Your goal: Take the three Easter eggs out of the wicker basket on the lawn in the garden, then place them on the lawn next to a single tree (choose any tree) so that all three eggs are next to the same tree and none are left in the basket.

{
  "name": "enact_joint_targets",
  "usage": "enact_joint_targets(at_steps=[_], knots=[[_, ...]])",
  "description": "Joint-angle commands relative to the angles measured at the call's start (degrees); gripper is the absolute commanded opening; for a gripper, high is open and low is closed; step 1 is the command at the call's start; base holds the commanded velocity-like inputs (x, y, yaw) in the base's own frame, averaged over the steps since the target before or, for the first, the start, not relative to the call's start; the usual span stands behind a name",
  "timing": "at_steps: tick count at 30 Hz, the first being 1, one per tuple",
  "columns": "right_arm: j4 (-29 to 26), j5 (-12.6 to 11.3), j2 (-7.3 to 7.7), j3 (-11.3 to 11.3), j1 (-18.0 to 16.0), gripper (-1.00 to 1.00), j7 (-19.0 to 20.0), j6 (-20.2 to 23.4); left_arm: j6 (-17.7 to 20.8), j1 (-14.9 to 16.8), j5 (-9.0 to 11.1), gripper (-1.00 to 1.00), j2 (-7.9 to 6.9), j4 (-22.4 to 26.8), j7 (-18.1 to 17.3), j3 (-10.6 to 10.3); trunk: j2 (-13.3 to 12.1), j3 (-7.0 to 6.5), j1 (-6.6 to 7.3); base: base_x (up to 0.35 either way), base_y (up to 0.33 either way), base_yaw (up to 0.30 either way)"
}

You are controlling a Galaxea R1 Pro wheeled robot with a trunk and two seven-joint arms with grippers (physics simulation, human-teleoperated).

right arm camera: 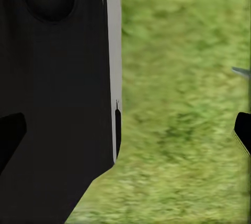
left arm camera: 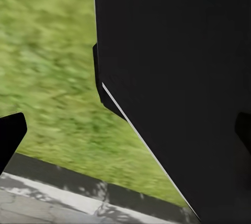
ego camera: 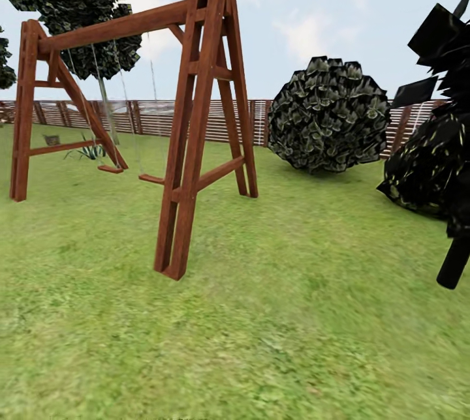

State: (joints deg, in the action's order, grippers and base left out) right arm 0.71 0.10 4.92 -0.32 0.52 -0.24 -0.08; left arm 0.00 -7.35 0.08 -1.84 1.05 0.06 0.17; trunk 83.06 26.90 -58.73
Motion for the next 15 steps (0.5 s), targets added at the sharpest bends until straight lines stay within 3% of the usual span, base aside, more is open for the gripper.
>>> enact_joint_targets(at_steps=[1,15], knots=[[0.0,0.0,0.0,0.0,0.0,1.0,0.0,0.0,0.0,0.0,0.0,1.0,0.0,0.1,0.0,0.0,0.0,0.03,0.0,0.0,0.0,0.266],[0.0,0.0,0.0,0.0,0.0,1.0,0.0,0.0,0.0,0.0,0.0,1.0,0.0,0.1,0.0,0.0,0.0,0.03,0.0,0.0,0.0,0.266]])
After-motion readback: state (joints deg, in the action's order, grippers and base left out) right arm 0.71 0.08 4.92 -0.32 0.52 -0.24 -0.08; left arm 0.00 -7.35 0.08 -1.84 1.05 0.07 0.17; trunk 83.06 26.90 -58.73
